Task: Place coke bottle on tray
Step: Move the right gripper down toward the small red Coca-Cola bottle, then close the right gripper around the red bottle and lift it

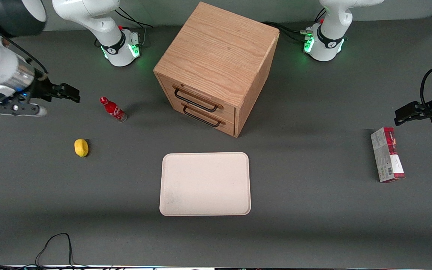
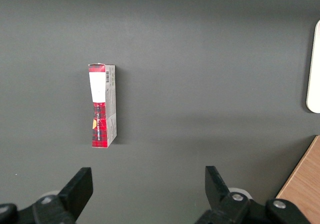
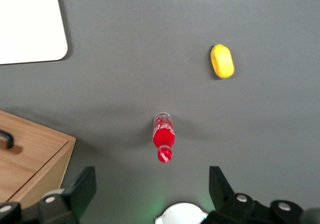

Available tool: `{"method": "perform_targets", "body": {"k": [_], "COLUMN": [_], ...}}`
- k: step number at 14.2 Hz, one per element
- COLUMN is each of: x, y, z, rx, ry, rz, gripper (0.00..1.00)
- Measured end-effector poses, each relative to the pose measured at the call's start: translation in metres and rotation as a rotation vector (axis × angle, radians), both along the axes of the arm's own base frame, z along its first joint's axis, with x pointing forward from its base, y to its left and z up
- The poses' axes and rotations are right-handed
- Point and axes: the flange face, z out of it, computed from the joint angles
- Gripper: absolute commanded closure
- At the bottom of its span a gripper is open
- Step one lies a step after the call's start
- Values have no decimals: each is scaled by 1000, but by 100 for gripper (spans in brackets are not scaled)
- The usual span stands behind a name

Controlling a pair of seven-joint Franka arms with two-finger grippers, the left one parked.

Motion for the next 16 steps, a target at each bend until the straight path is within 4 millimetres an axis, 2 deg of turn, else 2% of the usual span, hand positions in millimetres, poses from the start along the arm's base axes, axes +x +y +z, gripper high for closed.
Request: {"method": "perform_targets", "body": {"k": [4, 7, 9, 12, 13, 14, 15, 16], "x": [-46, -91, -110, -123, -125, -127, -127, -127], "y": [-1, -1, -2, -3, -3, -4, -5, -5], "z": [-105, -168, -187, -200, -203, -206, -206, -206], "rx": [15, 24, 25, 16, 10, 6, 3, 4], "ry": [-16, -27, -9, -10, -8, -6, -6, -9], "rz": [11, 18, 21, 36, 42, 46, 48, 47], "gripper": [0, 0, 0, 1, 12, 38, 71, 100]}}
